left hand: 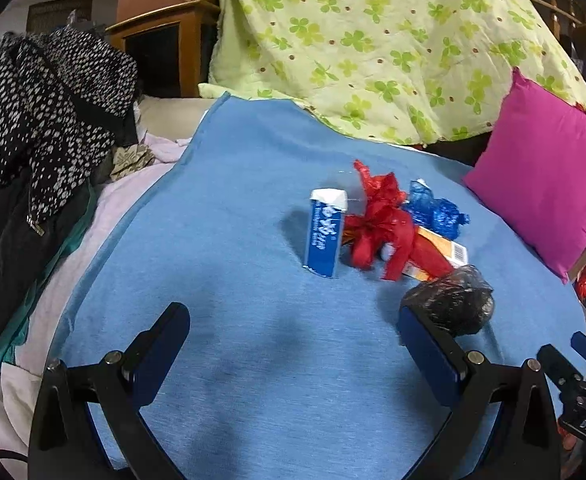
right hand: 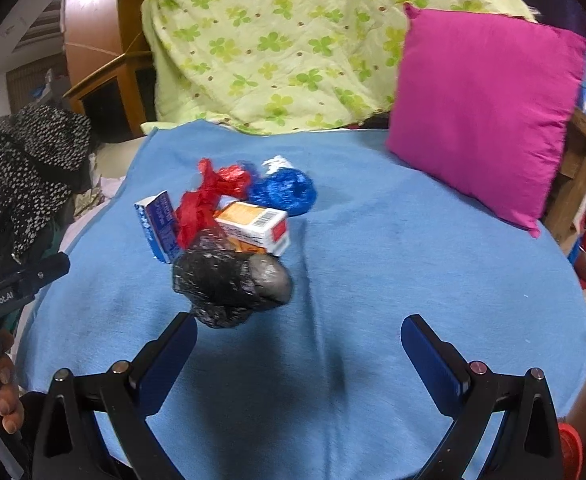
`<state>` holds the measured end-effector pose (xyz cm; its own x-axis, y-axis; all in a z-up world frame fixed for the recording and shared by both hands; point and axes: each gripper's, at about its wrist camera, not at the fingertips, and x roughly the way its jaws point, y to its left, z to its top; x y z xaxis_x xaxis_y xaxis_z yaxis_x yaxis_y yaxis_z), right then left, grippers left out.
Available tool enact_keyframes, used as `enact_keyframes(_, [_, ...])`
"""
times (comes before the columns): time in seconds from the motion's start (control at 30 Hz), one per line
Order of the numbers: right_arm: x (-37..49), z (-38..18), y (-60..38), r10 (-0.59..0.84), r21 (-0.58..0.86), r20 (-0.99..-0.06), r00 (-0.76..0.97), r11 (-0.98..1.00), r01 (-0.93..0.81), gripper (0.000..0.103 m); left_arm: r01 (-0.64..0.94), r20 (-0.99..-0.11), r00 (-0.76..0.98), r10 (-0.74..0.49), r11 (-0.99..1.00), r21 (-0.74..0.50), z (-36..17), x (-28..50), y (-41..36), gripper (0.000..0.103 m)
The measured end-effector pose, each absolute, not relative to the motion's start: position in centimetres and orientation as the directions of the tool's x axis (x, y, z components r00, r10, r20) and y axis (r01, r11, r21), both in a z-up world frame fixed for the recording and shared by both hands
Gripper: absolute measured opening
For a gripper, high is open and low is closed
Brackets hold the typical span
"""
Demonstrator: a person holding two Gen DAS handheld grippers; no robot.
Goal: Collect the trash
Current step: 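Lower the right tool onto the black plastic bag and close it, then grasp the blue-and-white toothpaste box with the left tool while the right holds the bag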
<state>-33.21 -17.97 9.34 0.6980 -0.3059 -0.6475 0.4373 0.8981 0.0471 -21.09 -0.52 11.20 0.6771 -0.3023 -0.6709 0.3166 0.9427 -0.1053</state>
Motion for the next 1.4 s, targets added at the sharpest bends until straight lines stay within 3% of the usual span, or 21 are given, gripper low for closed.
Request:
enact_keyframes(0.6, [-21.6, 3.6, -18.6, -0.21, 0.044, -0.718, 0.664, 0.938, 0.344, 0.102, 0.266, -0.712, 0.65, -0.266, 0.957, -0.115, 8.3, -17.7, 1.1, 0.103])
enact_keyframes(0.7, [-21.3, 3.1, -18.5, -0.183, 0.054, -0.724, 0.665, 0.946, 0.32, 0.069, 0.269, -0.716, 0.646, -0.265, 0.957, -0.111, 8.2, -17.5, 0.8, 0.103])
enact_keyframes(0.87, [-22.4, 3.5, -18.6, -0.151, 0.095, -0.706, 0.692, 0.948, 0.303, 0.054, 0.282, -0.718, 0.643, -0.269, 0.954, -0.104, 8.2, -17.5, 0.1, 0.103])
enact_keyframes(0.93, [-23.2, 3.8, -18.8, -0.14, 0.114, -0.699, 0.701, 0.946, 0.303, 0.039, 0.296, -0.716, 0.641, -0.276, 0.95, -0.101, 8.3, -17.6, -0.5, 0.103])
enact_keyframes(1.4, [-28.9, 4.8, -21.9, -0.106, 0.255, -0.662, 0.742, 0.899, 0.356, 0.037, 0.377, -0.717, 0.619, -0.319, 0.922, -0.085, 8.3, -12.7, -5.6, 0.103])
